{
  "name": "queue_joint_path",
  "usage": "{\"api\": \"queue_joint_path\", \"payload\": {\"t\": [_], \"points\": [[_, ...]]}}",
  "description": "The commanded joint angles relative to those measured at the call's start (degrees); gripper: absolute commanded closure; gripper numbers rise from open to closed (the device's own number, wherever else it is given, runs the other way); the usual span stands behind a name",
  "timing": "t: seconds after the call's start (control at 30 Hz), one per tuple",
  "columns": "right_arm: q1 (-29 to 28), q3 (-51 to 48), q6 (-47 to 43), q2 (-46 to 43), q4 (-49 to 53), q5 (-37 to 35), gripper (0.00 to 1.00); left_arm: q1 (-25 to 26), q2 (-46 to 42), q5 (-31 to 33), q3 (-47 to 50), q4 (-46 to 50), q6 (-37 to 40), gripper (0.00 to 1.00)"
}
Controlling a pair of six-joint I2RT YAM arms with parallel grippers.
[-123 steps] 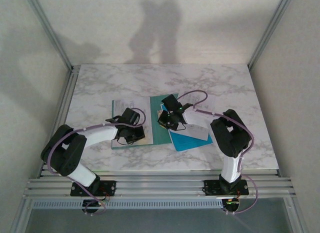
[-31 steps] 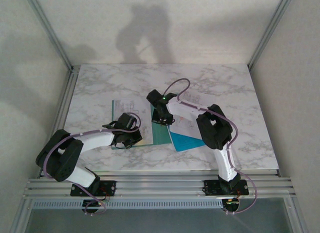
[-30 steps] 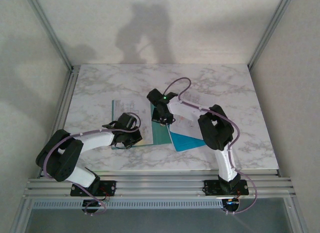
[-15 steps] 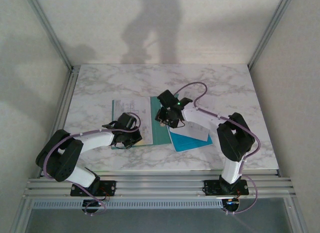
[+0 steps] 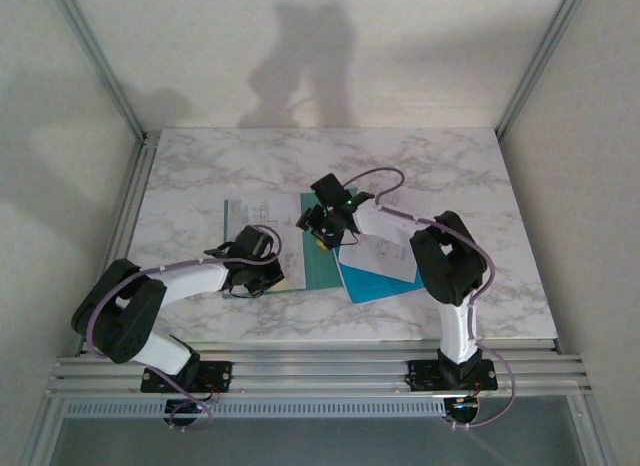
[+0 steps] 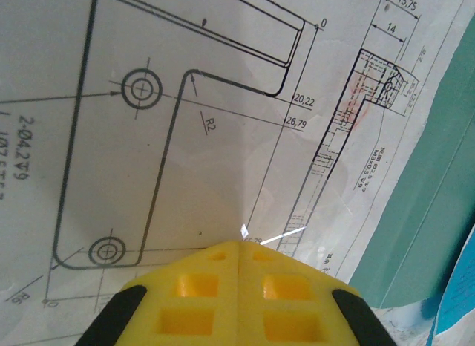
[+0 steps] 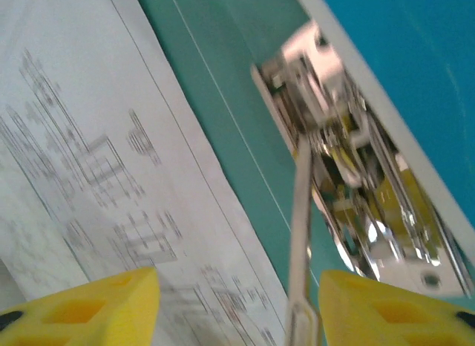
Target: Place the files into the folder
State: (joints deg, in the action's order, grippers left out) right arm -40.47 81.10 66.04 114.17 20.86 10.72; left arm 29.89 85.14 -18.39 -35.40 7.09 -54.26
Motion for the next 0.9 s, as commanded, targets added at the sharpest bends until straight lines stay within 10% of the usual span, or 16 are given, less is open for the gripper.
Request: {"api": "queue_joint_path", "payload": {"t": [0.0,0.57,0.87], "points": [[1.95,5.73,-1.76,2.24,0.29,-0.51,0.44,-0.67,-0.54,2.75,1.39,4.75,0.38,1.00],[6.12,29.86,-10.78,14.87,5.17,3.81,0.47,-1.54,-0.62,3.58,1.32,5.03,0.51,1.00],[8.22,12.15,-14.77,-2.71,2.04,0.14,0.46,-5.01,-1.89,3.87,-0.37,7.72,2.53,1.00]]}}
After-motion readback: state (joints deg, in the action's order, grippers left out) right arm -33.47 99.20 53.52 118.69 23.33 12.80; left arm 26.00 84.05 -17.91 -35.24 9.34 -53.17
